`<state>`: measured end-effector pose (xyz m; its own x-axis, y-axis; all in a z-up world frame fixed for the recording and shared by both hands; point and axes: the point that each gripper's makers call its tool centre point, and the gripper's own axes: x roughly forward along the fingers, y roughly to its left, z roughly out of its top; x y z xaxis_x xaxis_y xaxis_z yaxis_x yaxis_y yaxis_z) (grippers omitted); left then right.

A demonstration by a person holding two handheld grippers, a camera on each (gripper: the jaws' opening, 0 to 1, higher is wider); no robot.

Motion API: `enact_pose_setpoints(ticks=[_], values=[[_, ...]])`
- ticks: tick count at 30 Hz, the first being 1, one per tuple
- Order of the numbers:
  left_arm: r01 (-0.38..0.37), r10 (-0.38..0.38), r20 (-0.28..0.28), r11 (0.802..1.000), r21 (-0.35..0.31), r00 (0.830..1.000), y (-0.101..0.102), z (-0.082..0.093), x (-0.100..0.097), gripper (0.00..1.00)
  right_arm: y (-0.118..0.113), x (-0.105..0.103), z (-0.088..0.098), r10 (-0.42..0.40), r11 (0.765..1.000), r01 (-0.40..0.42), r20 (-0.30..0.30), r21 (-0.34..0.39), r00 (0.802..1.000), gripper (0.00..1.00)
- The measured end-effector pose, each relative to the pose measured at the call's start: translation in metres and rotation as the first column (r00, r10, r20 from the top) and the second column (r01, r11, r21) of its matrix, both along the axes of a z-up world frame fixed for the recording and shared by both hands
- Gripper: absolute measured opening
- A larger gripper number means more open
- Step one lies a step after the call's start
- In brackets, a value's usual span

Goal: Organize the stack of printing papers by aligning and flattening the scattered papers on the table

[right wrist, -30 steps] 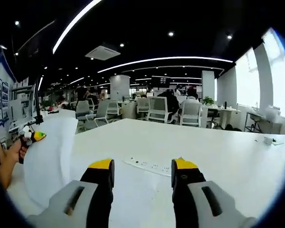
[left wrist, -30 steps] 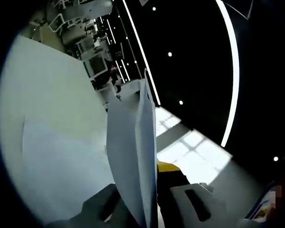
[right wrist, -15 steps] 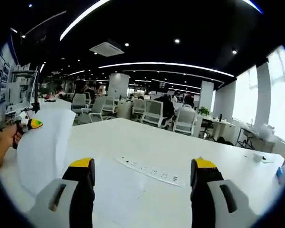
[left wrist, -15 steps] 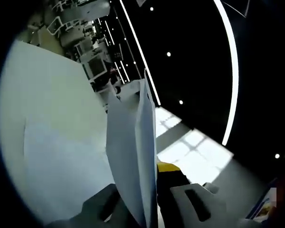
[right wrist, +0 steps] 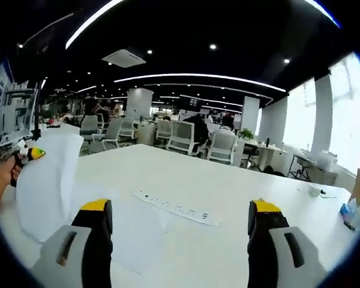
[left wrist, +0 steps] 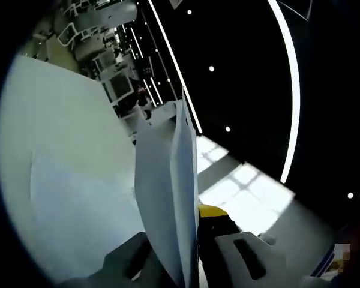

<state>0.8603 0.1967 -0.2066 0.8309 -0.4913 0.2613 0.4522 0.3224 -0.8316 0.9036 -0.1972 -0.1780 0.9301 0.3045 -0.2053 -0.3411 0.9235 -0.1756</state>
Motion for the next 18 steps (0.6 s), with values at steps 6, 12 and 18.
enact_pose_setpoints(ticks=[6,12,18], values=[[0.012,-0.012,0.015,1.0,-0.011,1.0,-0.006,0.007,-0.004,0.06,-0.005,-0.012,0.009,0.02,0.992,-0.019,-0.009,0.129,1.0,0.9],[-0.013,0.011,0.05,0.999,0.038,0.999,-0.003,0.019,-0.004,0.06,0.007,-0.024,0.014,0.064,0.988,-0.065,0.013,0.142,0.998,0.9],[-0.026,0.022,0.066,0.998,0.052,0.998,0.006,0.02,-0.009,0.06,0.043,-0.038,0.018,0.165,0.97,-0.177,0.084,0.167,0.983,0.9]])
